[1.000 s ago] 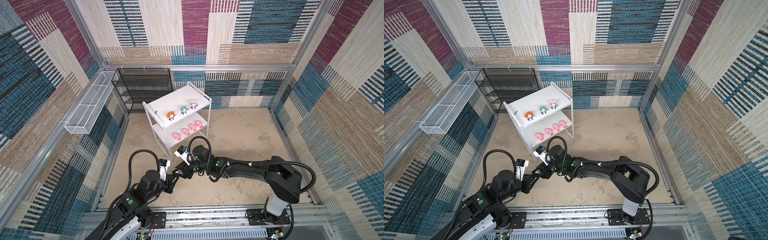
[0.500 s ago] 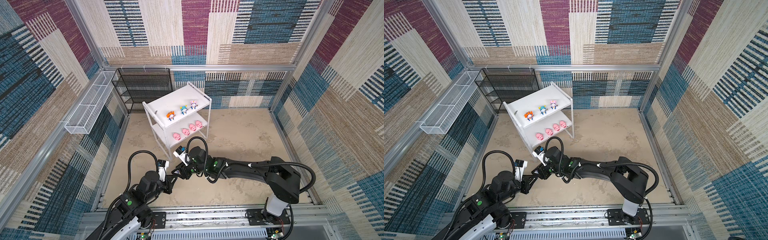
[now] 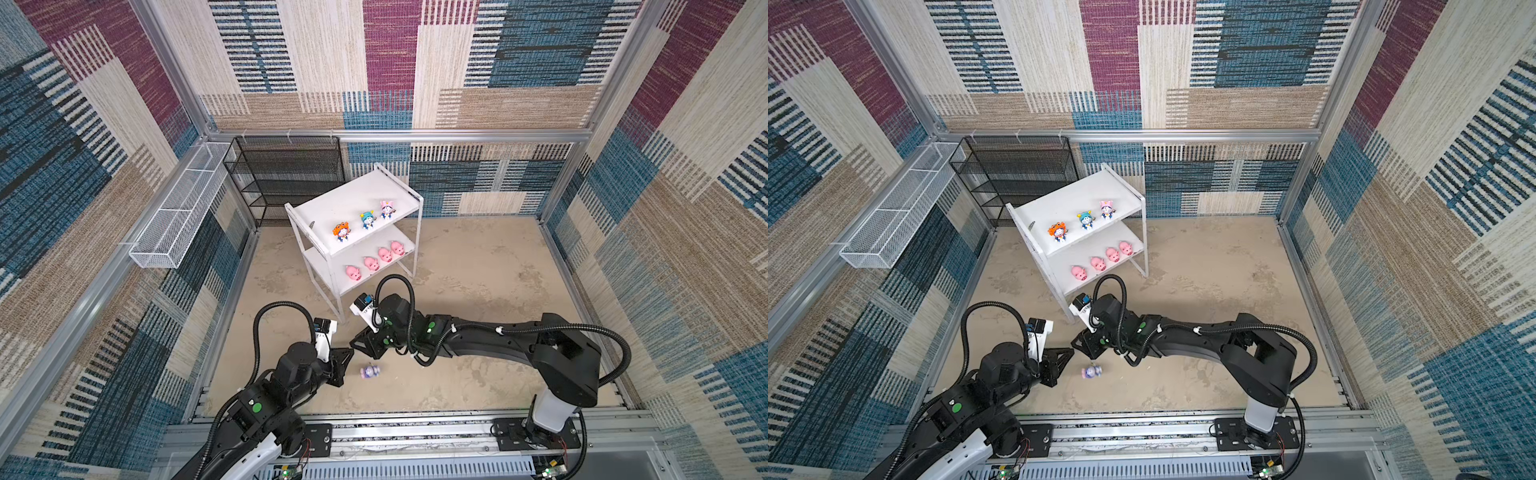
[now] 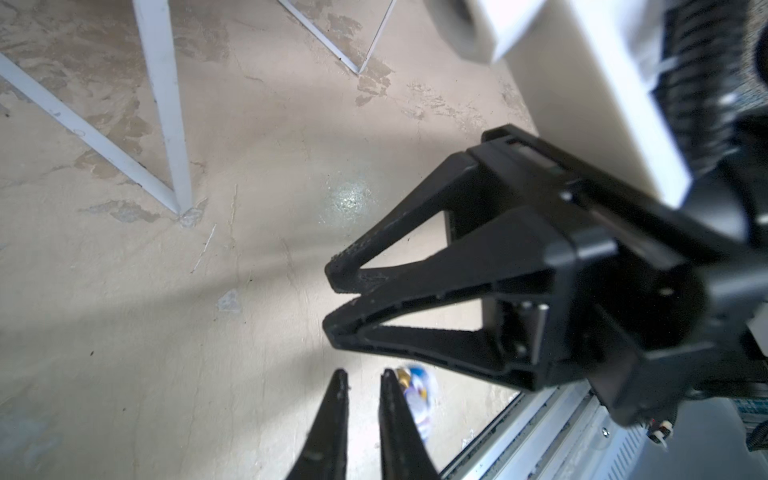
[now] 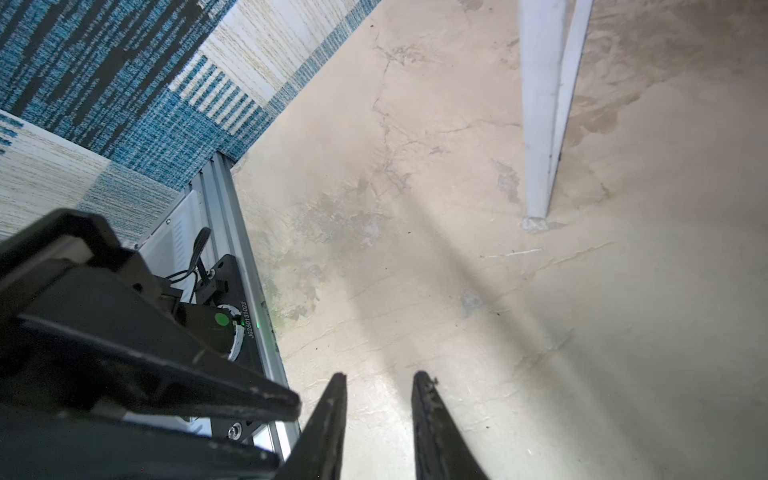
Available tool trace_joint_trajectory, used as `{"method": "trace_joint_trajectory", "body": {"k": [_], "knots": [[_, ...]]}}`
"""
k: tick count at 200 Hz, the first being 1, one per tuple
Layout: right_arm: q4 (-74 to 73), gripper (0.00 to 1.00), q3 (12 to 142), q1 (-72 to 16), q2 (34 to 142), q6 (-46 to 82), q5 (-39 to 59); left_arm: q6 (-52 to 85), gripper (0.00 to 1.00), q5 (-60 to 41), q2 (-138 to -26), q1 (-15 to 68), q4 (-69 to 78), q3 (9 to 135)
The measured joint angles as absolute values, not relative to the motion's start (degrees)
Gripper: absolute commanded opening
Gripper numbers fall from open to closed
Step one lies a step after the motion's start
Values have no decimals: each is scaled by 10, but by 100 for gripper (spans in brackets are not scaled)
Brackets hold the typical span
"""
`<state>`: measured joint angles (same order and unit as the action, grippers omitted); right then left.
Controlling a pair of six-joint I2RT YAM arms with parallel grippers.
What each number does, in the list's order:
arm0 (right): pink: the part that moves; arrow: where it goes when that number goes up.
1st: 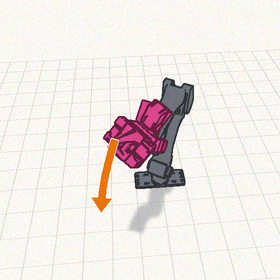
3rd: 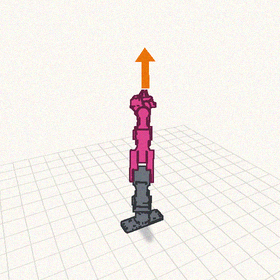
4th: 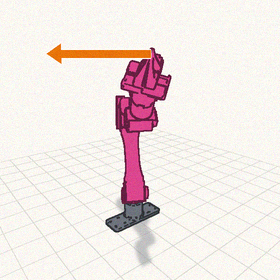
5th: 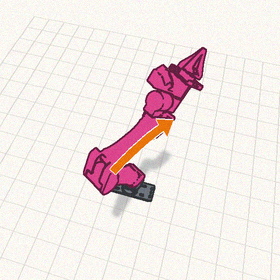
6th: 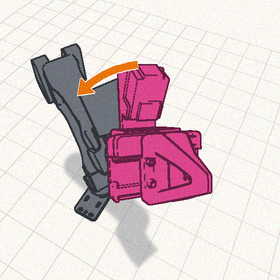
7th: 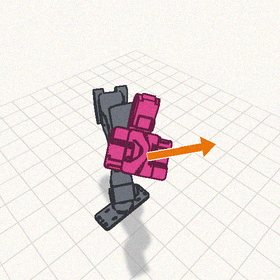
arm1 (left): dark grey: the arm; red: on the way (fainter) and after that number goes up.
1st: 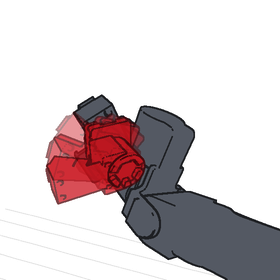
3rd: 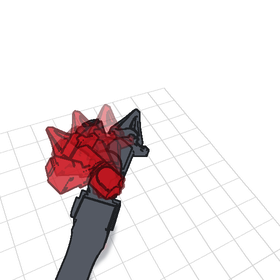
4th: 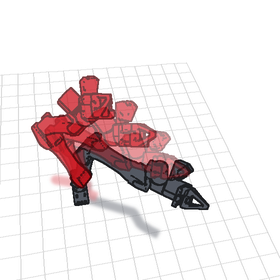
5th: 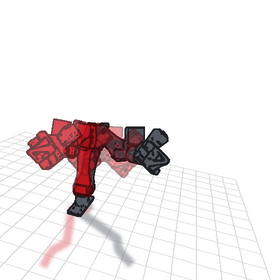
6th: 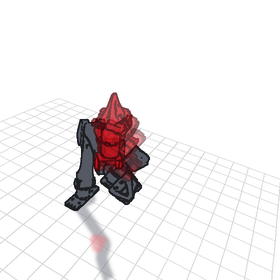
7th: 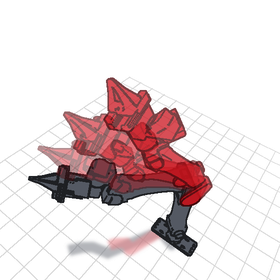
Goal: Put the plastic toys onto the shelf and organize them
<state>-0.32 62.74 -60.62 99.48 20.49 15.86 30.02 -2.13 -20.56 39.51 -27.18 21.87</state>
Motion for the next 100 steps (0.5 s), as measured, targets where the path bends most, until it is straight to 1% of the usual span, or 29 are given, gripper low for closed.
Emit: {"method": "trace_joint_trajectory", "body": {"k": [15,26,40,49,60,78,100], "knots": [[-3,30,627,-607,995,205,160,300,14,-21,-206,395,-266,219],[-3,37,627,-607,995,207,160,300,14,-21,-206,395,-264,219],[-5,41,623,-607,993,207,159,300,14,-21,-206,395,-264,219],[-5,43,617,-607,990,207,158,300,16,-21,-206,395,-264,219],[-5,47,604,-607,981,207,153,300,20,-21,-206,395,-264,219],[-5,50,570,-603,955,209,143,300,25,-19,-204,395,-264,219],[-1,57,517,-602,915,211,124,301,41,-14,-202,395,-264,220]]}}
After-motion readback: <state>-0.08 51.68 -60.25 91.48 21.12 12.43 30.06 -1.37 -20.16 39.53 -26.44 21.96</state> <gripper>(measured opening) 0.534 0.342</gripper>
